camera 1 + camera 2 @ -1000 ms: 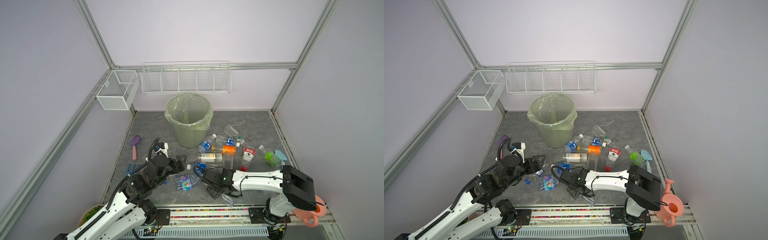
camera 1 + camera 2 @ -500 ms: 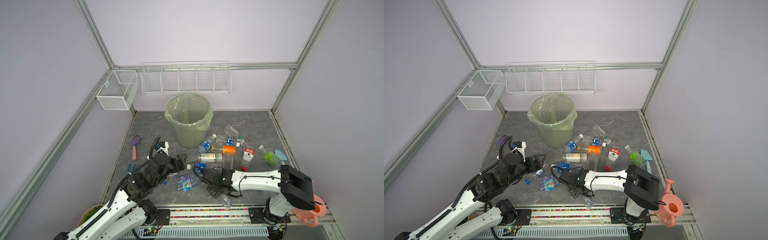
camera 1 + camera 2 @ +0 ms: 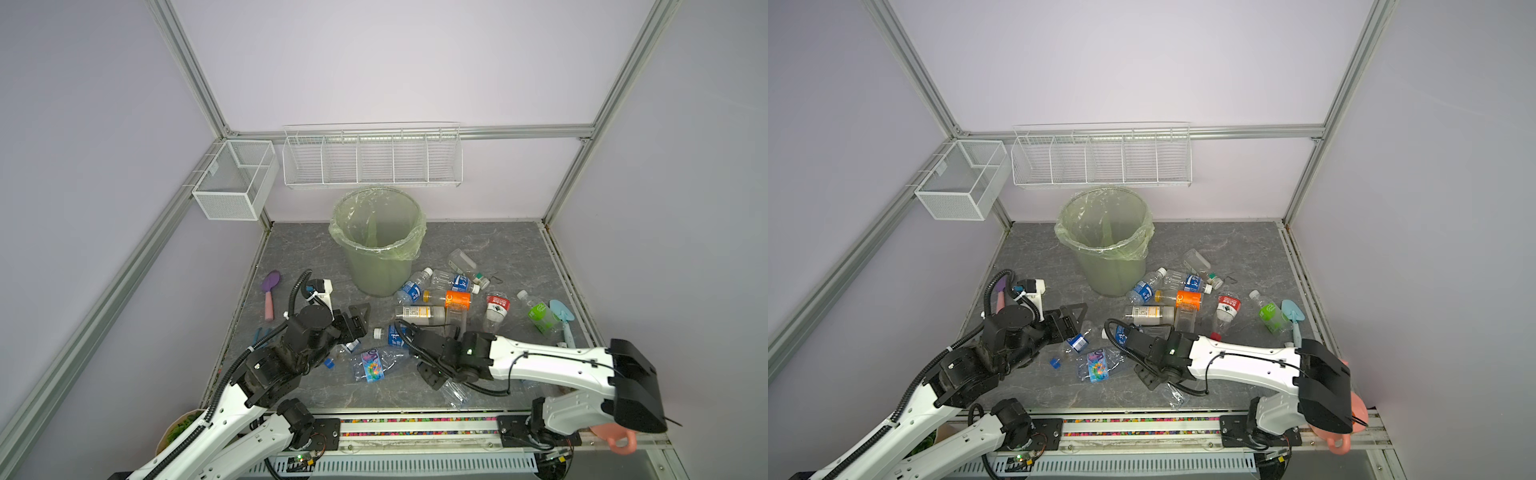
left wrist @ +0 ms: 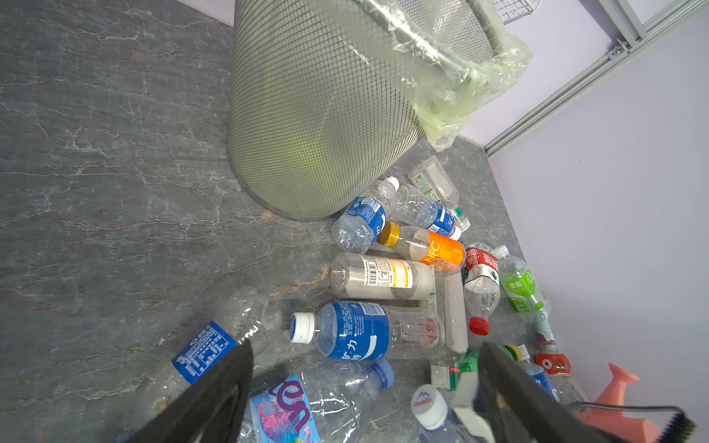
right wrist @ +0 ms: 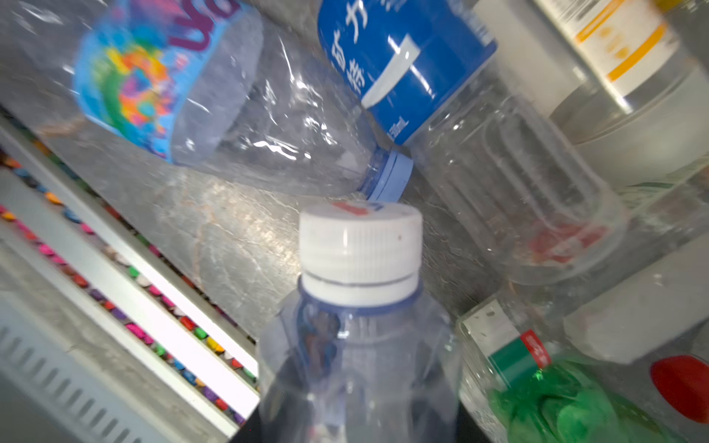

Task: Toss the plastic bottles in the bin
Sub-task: 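Lower the right gripper and grasp the clear white-cap water bottle, then lift the white-cap bottle with the right gripper and carry it over the bin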

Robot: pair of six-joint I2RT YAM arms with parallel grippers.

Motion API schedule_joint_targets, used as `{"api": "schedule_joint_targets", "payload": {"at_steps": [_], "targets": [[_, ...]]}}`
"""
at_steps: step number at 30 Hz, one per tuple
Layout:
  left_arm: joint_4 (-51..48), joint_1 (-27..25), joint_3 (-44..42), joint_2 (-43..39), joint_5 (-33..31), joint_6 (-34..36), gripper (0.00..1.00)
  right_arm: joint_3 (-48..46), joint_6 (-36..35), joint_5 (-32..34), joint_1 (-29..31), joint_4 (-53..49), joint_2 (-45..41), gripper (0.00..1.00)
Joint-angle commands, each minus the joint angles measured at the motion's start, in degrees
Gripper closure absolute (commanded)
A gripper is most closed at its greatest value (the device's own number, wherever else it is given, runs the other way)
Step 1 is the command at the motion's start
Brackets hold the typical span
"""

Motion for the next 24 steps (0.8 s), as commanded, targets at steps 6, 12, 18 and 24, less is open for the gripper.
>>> {"api": "schedule_joint_targets", "payload": {"at_steps": [6, 12, 18, 24], "targets": [[-2.7, 0.3, 2.0, -0.9, -0.5, 1.9, 0.09, 4.2, -0.3, 4.4, 0.1, -5.4, -14.4, 0.93], [-1.8, 0.3, 0.4, 4.0, 7.1, 3.2, 0.08, 4.9, -2.0, 5.0, -2.0, -4.4, -21.2, 0.88], [-0.7, -3.7, -3.0, 11.0, 9.4, 1.1, 0.07, 3.8, -2.3, 6.4, -4.3, -3.6, -26.6, 0.91], [0.7, -6.6, -6.4, 11.5, 9.3, -0.8, 0.06, 2.5, -2.2, 6.8, -7.3, -1.6, -30.7, 0.93]]}}
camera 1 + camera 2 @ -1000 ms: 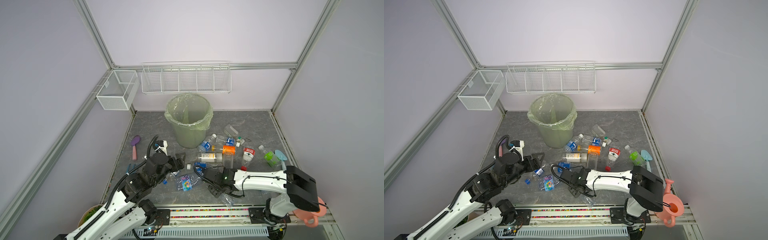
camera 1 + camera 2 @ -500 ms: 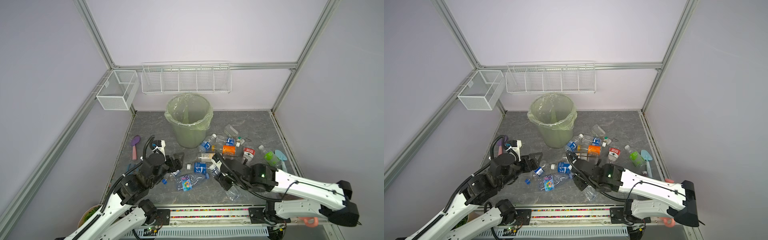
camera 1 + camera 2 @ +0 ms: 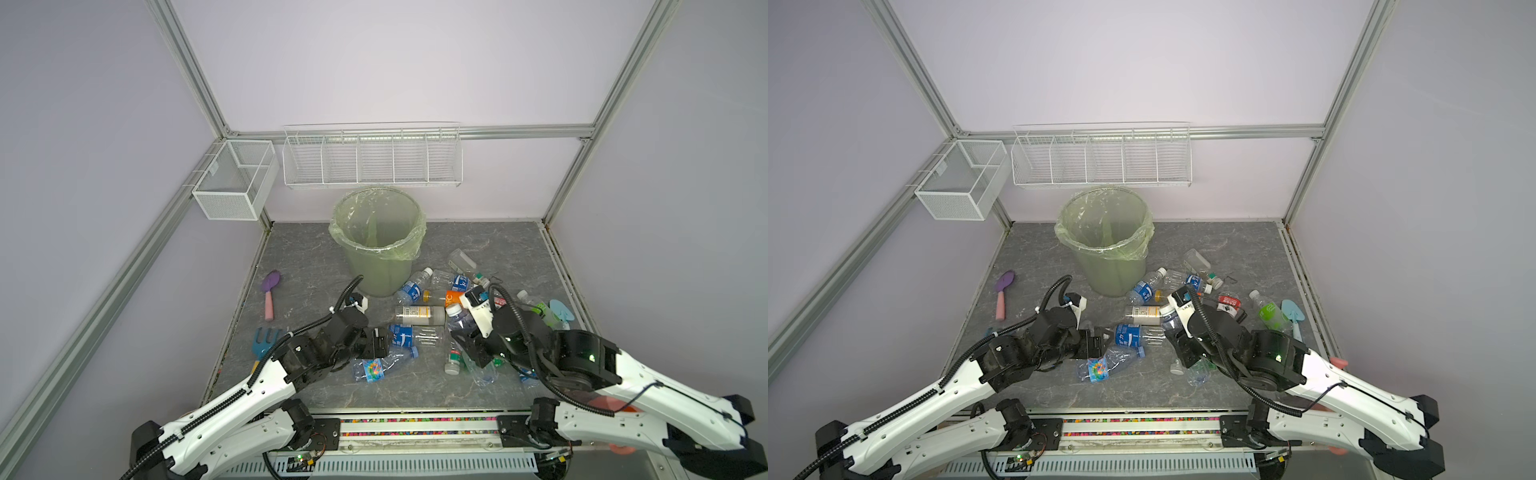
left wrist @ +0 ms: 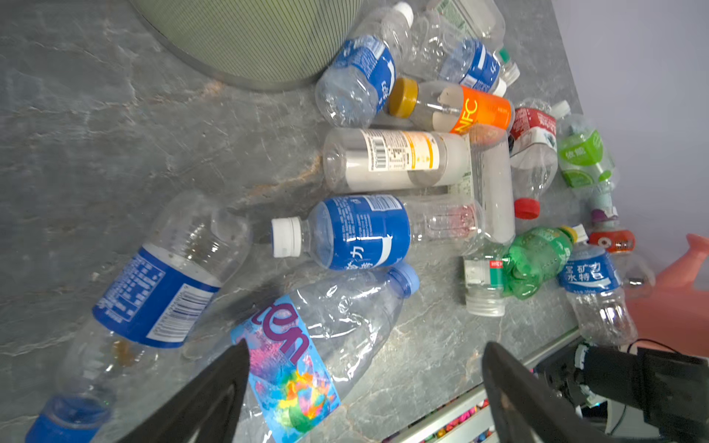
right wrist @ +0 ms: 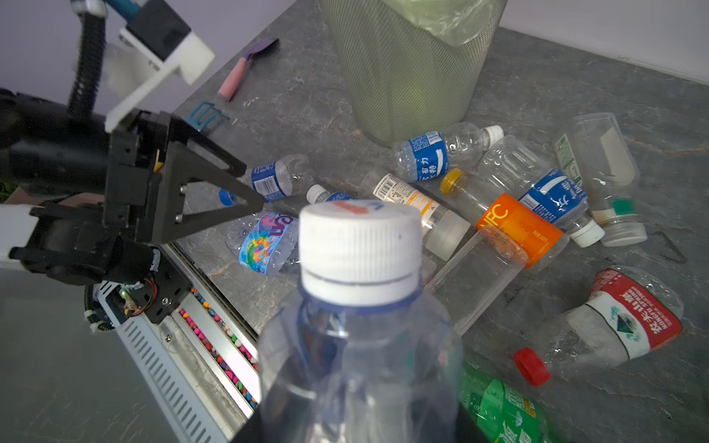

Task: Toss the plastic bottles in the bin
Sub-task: 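Lift the white-cap bottle with the right gripper and carry it over the bin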

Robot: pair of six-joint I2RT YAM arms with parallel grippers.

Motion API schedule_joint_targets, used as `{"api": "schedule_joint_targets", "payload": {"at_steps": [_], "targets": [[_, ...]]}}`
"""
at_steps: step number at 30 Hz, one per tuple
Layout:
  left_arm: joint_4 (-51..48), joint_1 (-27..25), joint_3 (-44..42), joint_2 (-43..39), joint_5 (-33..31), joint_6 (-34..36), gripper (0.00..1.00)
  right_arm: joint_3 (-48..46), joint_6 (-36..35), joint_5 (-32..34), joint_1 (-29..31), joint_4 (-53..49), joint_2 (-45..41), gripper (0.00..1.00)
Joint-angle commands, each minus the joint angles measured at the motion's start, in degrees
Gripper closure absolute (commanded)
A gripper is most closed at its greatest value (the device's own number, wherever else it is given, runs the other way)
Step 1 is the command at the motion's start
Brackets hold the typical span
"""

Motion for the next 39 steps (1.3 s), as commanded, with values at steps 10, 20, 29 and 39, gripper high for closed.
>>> {"api": "schedule_joint_targets", "payload": {"at_steps": [10, 20, 29, 39], "targets": [[2.0, -0.3, -5.7, -3.2, 1.3, -3.5, 0.06, 3.7, -4.9, 2.1, -3.4, 3.5, -1.5, 0.93], [2.4, -0.2, -6.8, -5.9, 0.2, -3.2, 0.05, 11.6, -11.5, 3.0, -4.7, 5.2, 1.3, 0.93], [3.4, -0.2, -8.3, -8.7, -0.1, -3.3, 0.06, 21.9, -17.3, 0.7, -6.3, 6.8, 8.7, 0.93], [4.6, -0.3, -9.0, -10.4, -0.2, -3.6, 0.06, 36.5, -21.2, -4.6, -7.1, 9.0, 19.8, 0.93]]}}
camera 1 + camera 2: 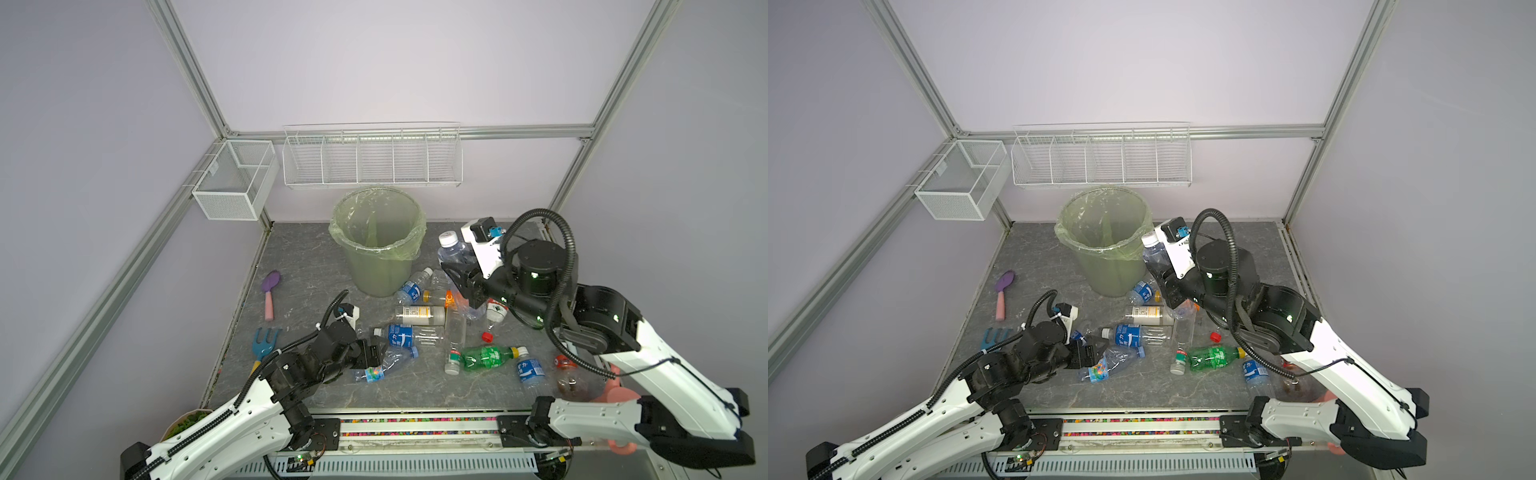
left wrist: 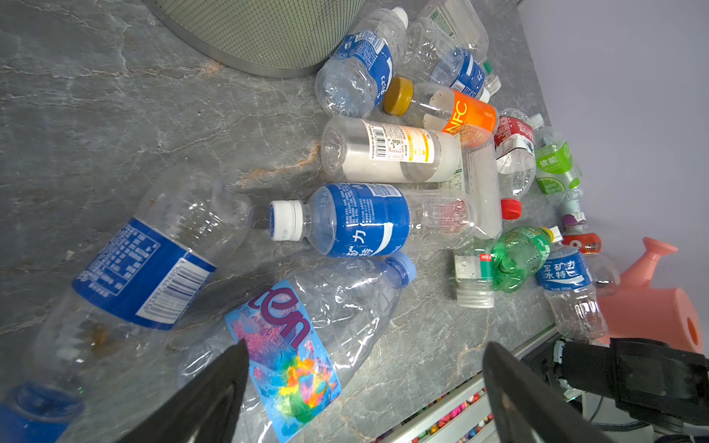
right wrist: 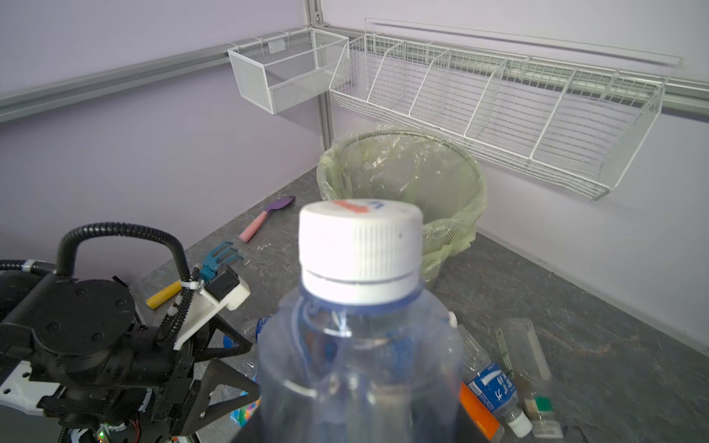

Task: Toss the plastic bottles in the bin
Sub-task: 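Lift the white-cap bottle with the right gripper and carry it over the bin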

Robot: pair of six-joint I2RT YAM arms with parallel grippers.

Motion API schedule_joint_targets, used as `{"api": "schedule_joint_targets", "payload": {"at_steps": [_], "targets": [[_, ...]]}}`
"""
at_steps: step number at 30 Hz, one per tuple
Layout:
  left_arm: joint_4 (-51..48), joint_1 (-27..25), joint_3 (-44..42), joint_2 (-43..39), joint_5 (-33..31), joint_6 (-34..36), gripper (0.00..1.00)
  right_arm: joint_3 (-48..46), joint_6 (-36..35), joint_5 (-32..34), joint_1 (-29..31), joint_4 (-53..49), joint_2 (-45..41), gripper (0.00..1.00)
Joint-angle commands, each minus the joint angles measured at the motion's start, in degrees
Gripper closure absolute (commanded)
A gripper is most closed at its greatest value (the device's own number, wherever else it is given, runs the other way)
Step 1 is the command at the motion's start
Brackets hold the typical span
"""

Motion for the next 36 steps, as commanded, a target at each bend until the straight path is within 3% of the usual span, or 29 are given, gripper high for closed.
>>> {"api": "schedule_joint_targets", "payload": {"at_steps": [1, 24, 30, 36], "targets": [[0.4, -0.2, -0.9, -0.6, -1.0, -0.5, 0.06, 4.9, -3.1, -2.9, -0.6, 2.9, 3.0, 0.93], [-0.2, -0.2, -2.6, -7.5, -1.0, -0.5, 0.06, 45.3, -5.3, -10.1, -2.0, 2.3, 30.4, 0.93], [0.0, -0.2, -2.1, -7.8, -0.3, 0.1, 0.06, 49.1, 0.3, -15.4, -6.4, 7.0, 34.3, 0.93], [-0.7, -0.3, -0.6, -7.5, -0.6, 0.3, 0.06, 49.1, 12.0, -22.1, -13.6, 12.5, 38.9, 0.93]]}}
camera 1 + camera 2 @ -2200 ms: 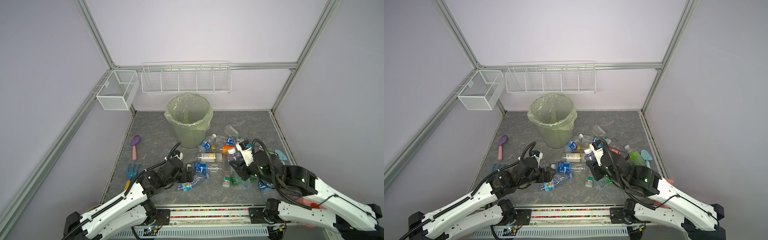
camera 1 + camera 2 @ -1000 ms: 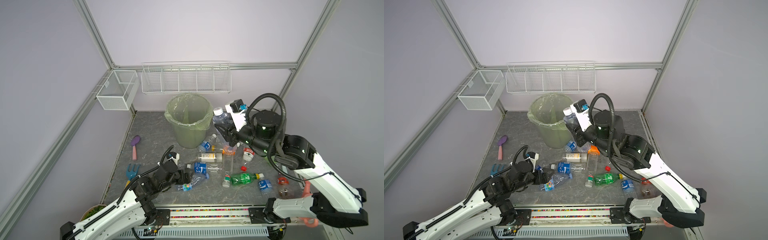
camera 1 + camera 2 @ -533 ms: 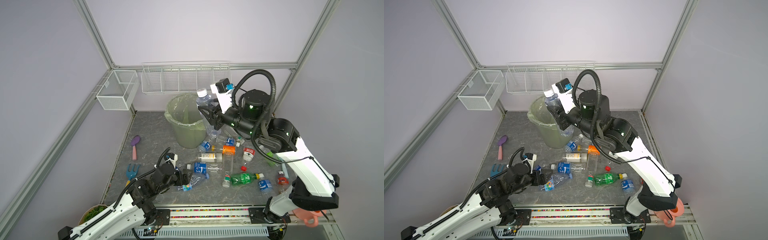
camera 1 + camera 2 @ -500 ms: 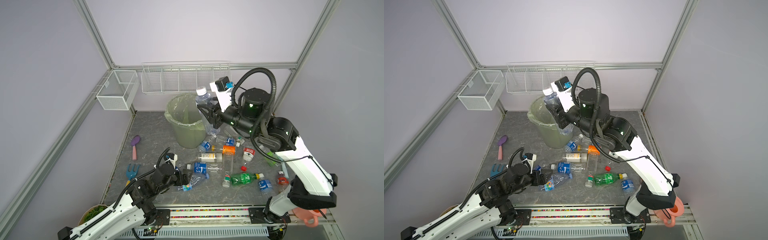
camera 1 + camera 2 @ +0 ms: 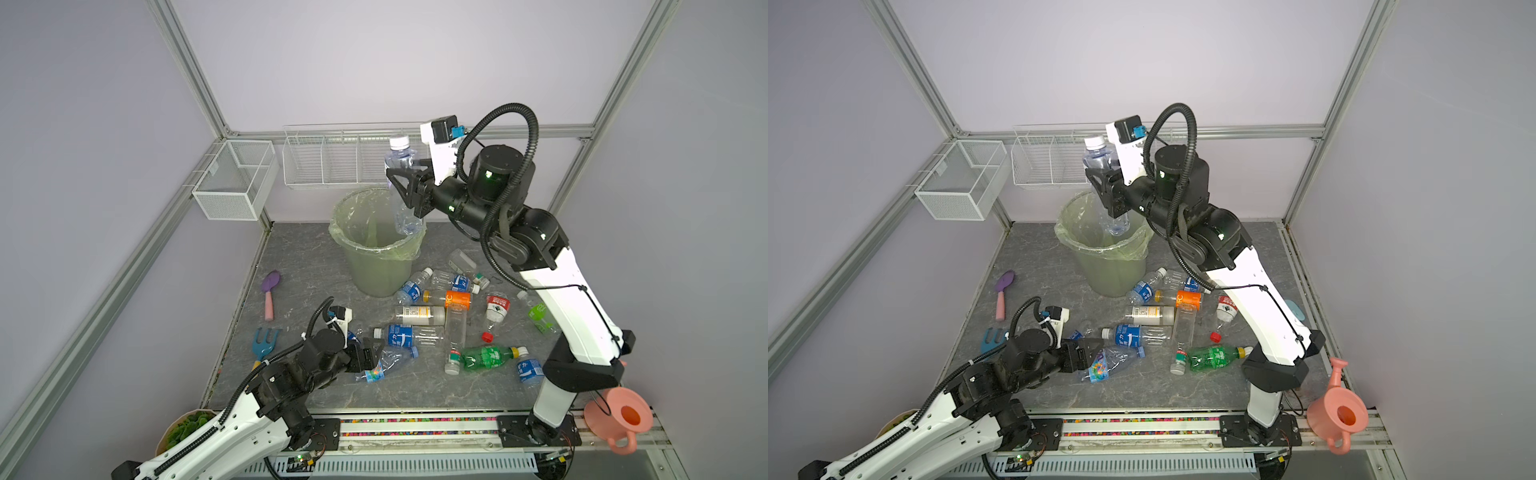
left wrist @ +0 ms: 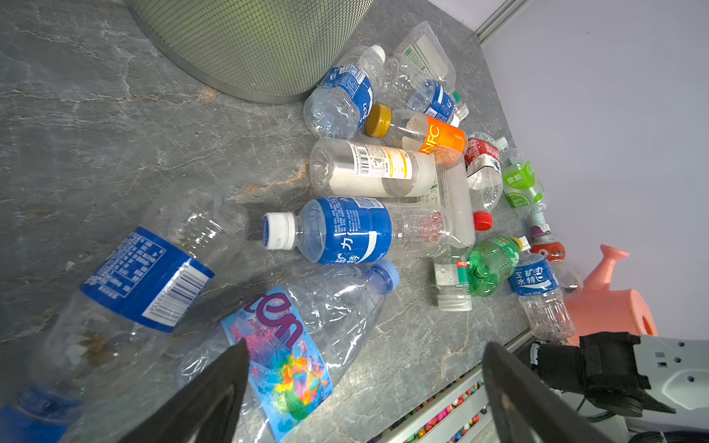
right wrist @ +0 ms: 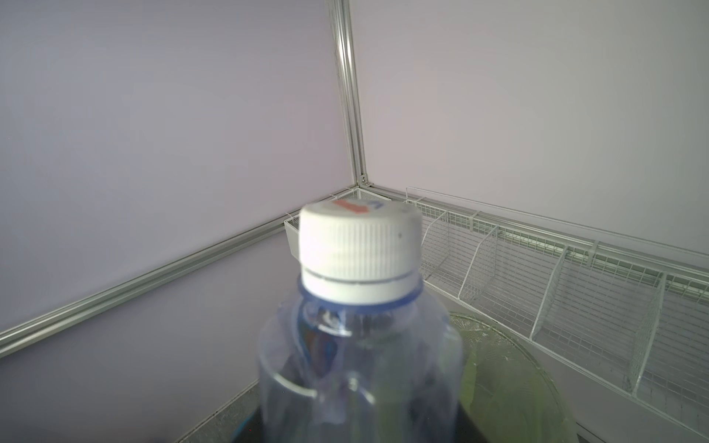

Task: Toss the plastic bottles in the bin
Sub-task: 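Lift the white-cap bottle with the right gripper and carry it over the bin, then open the right gripper to drop the bottle into the bin, then withdraw the right gripper while the left gripper reaches toward the orange NFC bottle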

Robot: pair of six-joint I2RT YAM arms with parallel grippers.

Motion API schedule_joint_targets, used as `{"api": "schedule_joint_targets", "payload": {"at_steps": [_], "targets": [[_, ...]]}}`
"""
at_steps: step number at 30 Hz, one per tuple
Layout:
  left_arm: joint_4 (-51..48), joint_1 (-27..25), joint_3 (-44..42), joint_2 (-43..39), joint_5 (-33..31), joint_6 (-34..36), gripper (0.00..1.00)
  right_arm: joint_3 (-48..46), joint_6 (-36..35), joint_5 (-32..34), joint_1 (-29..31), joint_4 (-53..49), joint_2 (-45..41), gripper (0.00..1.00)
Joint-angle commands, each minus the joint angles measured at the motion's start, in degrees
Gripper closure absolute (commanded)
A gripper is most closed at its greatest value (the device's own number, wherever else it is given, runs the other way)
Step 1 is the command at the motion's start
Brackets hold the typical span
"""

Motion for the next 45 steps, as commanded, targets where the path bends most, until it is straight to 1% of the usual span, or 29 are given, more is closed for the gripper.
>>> {"api": "schedule_joint_targets", "payload": {"at_steps": [1, 5, 10, 11, 12, 13, 14, 15, 16, 18, 22, 25, 28, 31, 35, 38, 40, 42, 45], "targets": [[-1.2, -0.2, 1.9, -0.2, -0.4, 0.3, 0.06, 1.0, 9.0, -6.1, -3.4, 6.6, 3.3, 0.93], [-2.0, -0.2, 2.8, -0.4, -0.5, 0.1, 0.06, 3.0, 10.6, -5.9, -5.4, 7.8, 7.8, 0.93], [-2.9, -0.3, 4.3, -0.4, -0.6, -0.2, 0.06, 5.6, 13.3, -4.8, -8.7, 6.6, 15.9, 0.93], [-3.0, -0.3, 4.6, -0.5, -0.6, -0.2, 0.06, 6.3, 13.4, -4.4, -9.2, 5.7, 17.5, 0.92], [-3.2, -0.3, 5.0, -0.5, -0.6, -0.2, 0.06, 7.6, 14.2, -4.1, -9.9, 3.8, 19.5, 0.74], [-3.4, -0.3, 5.4, -0.5, -0.6, -0.1, 0.06, 8.4, 15.4, -4.7, -10.5, 2.7, 20.9, 0.42], [-3.6, -0.4, 5.8, -0.5, -0.5, 0.0, 0.06, 8.9, 17.1, -5.7, -11.1, 1.5, 22.0, 0.04], [-4.0, -0.4, 6.2, -0.5, -0.4, 0.3, 0.06, 9.4, 19.3, -7.0, -11.8, 0.3, 22.7, 0.12], [-4.5, -0.6, 6.7, -0.5, -0.4, 0.5, 0.07, 9.4, 20.0, -7.5, -12.1, -0.7, 22.7, 0.12], [-5.0, -0.8, 7.3, -0.5, -0.6, 0.9, 0.07, 8.0, 17.9, -5.8, -11.9, -1.0, 20.7, 0.12], [-5.1, -0.8, 8.5, 0.6, -0.5, 1.8, 0.07, 1.9, 16.1, -5.4, -11.9, 3.7, 14.4, 0.12], [-5.0, -0.9, 9.6, 2.2, -0.8, 2.5, 0.07, 1.4, 15.3, -6.8, -11.9, 3.4, 11.8, 0.12], [-4.2, -1.2, 10.2, 3.5, -0.7, 2.7, 0.07, -2.1, 15.2, -9.6, -11.8, 4.7, 7.8, 0.12], [-3.5, -2.0, 10.4, 5.0, -1.1, 2.6, 0.08, -9.7, 14.7, -11.7, -11.6, 7.7, 2.2, 0.12], [-3.2, -4.4, 11.0, 7.3, -2.5, 2.6, 0.08, -20.8, 13.2, -11.3, -11.5, 9.5, -6.4, 0.12], [-2.3, -6.3, 11.4, 9.0, -3.8, 2.6, 0.08, -30.5, 11.4, -8.6, -11.6, 9.4, -14.1, 0.12], [-0.9, -7.1, 11.4, 9.9, -3.9, 2.5, 0.08, -37.5, 11.3, -5.2, -11.9, 9.2, -19.8, 0.12], [0.8, -7.6, 11.6, 12.9, -4.0, 2.2, 0.08, -42.4, 11.2, -4.6, -12.4, 7.5, -24.2, 0.12], [2.6, -8.5, 13.1, 17.4, -4.2, 2.2, 0.08, -45.5, 11.6, -2.5, -13.1, 0.3, -28.5, 0.12]]}}
